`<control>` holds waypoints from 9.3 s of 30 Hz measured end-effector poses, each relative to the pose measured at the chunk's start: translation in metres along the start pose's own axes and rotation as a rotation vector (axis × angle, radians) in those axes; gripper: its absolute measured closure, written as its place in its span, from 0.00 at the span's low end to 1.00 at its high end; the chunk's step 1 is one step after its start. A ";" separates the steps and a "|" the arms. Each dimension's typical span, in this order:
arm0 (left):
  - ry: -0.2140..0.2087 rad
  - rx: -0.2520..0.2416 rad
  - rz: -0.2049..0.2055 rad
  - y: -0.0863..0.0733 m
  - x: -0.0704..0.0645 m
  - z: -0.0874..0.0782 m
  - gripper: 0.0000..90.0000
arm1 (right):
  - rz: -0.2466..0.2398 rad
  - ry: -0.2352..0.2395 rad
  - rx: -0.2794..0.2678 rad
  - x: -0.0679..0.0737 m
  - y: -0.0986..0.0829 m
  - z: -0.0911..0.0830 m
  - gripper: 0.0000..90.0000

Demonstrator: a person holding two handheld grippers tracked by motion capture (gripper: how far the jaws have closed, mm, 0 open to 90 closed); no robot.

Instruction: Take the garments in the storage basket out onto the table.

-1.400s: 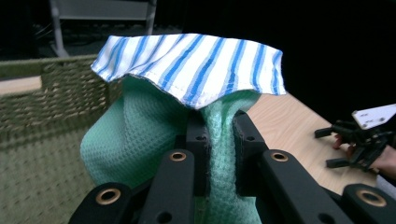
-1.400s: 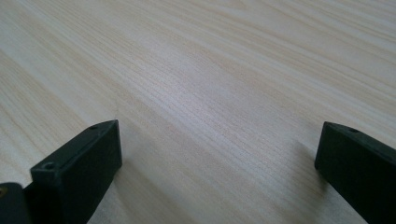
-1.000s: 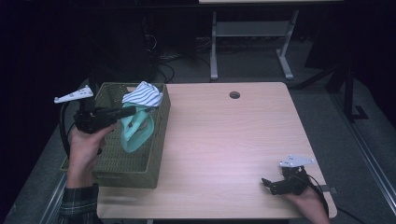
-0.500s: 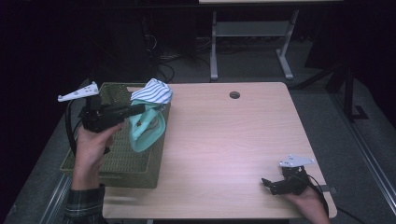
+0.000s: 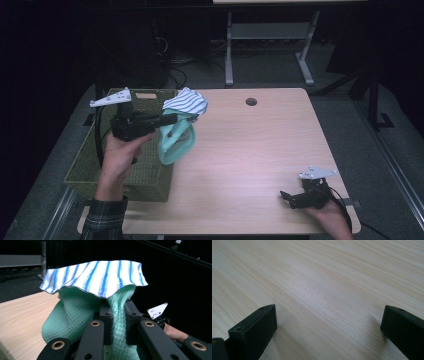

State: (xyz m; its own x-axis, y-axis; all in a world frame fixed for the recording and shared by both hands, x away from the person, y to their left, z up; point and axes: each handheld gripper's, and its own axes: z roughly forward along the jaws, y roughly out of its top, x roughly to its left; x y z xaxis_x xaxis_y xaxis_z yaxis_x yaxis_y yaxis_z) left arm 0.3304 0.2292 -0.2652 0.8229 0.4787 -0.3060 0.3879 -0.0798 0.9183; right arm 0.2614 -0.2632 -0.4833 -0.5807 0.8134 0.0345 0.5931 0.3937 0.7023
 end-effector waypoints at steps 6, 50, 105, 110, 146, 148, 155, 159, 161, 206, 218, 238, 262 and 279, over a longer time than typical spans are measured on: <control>-0.034 0.015 0.004 -0.001 -0.005 0.017 0.88 | -0.001 -0.001 0.001 0.000 0.000 0.000 0.00; -0.311 0.194 0.016 -0.057 -0.042 0.149 0.89 | 0.003 0.002 -0.001 0.000 0.000 0.000 0.00; -0.025 0.390 0.007 -0.145 0.024 0.194 0.71 | 0.002 0.006 0.000 -0.001 0.000 0.000 0.00; 0.063 0.419 -0.005 -0.147 0.028 0.192 0.51 | 0.003 0.007 0.000 -0.001 0.000 0.000 0.00; 0.061 0.380 0.220 -0.092 -0.049 0.226 0.35 | 0.005 0.009 -0.001 -0.001 0.000 -0.001 0.00; 0.065 0.384 0.217 -0.094 -0.048 0.232 0.36 | 0.005 0.009 -0.001 -0.001 0.000 -0.001 0.00; 0.053 0.409 0.223 -0.098 -0.044 0.239 0.71 | 0.009 0.012 -0.001 -0.001 0.000 -0.001 0.00; 0.038 0.395 0.223 -0.096 -0.046 0.236 0.90 | 0.008 0.012 -0.001 -0.001 0.000 -0.001 0.00; 0.020 0.386 0.213 -0.093 -0.047 0.234 0.93 | 0.007 0.011 -0.001 -0.001 0.000 -0.001 0.00; 0.274 0.433 0.059 -0.104 0.042 0.199 0.87 | 0.005 0.011 -0.001 -0.001 0.000 -0.001 0.00; 0.358 0.458 0.030 -0.109 0.050 0.196 0.54 | 0.006 0.012 -0.002 -0.001 0.000 -0.001 0.00; 0.262 0.430 0.083 -0.113 -0.002 0.160 0.55 | 0.036 0.018 -0.044 -0.007 -0.003 -0.006 0.16; 0.296 0.459 0.063 -0.128 0.005 0.157 0.63 | -0.030 0.235 -0.120 0.024 0.034 0.005 0.64; 0.339 0.460 0.078 -0.128 0.012 0.162 0.62 | -0.074 0.285 -0.043 0.043 0.047 0.032 0.91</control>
State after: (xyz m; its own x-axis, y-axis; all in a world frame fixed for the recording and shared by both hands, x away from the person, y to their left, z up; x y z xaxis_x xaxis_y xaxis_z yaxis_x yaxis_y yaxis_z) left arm 0.3582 0.1036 -0.4275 0.7068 0.7034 -0.0749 0.5347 -0.4619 0.7076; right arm 0.2825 -0.1962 -0.4716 -0.7583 0.6276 0.1763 0.5228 0.4240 0.7395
